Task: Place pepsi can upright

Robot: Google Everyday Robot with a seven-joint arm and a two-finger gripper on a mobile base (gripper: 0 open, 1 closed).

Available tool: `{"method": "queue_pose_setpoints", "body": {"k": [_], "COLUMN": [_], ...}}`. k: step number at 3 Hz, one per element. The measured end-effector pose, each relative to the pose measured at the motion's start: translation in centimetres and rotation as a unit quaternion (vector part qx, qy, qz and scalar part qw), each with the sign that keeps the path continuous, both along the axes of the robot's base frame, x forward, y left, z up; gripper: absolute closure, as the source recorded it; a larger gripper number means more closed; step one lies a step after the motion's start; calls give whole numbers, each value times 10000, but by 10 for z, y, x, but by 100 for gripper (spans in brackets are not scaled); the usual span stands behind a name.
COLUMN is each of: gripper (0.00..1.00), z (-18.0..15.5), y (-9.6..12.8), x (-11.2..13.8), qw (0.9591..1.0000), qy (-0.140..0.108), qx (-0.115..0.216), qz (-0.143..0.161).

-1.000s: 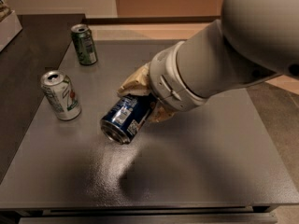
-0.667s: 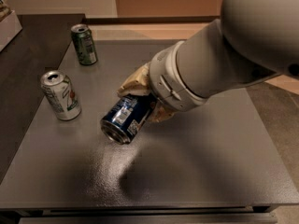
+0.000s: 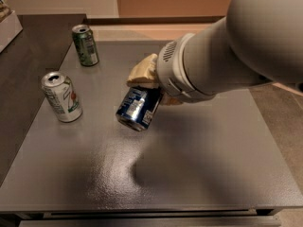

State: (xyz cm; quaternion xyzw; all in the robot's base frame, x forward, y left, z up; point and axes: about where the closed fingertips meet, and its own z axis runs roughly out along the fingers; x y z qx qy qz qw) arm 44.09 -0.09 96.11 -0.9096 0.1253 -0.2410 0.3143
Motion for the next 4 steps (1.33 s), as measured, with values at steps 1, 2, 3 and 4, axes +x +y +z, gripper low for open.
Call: {"method": "queue_pose_setpoints", "body": {"k": [1,2,3,4], "gripper": [100,100,100,100], "z": [10,13,14,14], "y": [-5,-9,-11,-13], "x": [18,30,33,34], "qw": [9958,9870,9726,9490], "qy": [-777,-1321,-1858,-2521], "qx": [-300,-534,-862,-1315], "qz": [391,739,1095,1364]}}
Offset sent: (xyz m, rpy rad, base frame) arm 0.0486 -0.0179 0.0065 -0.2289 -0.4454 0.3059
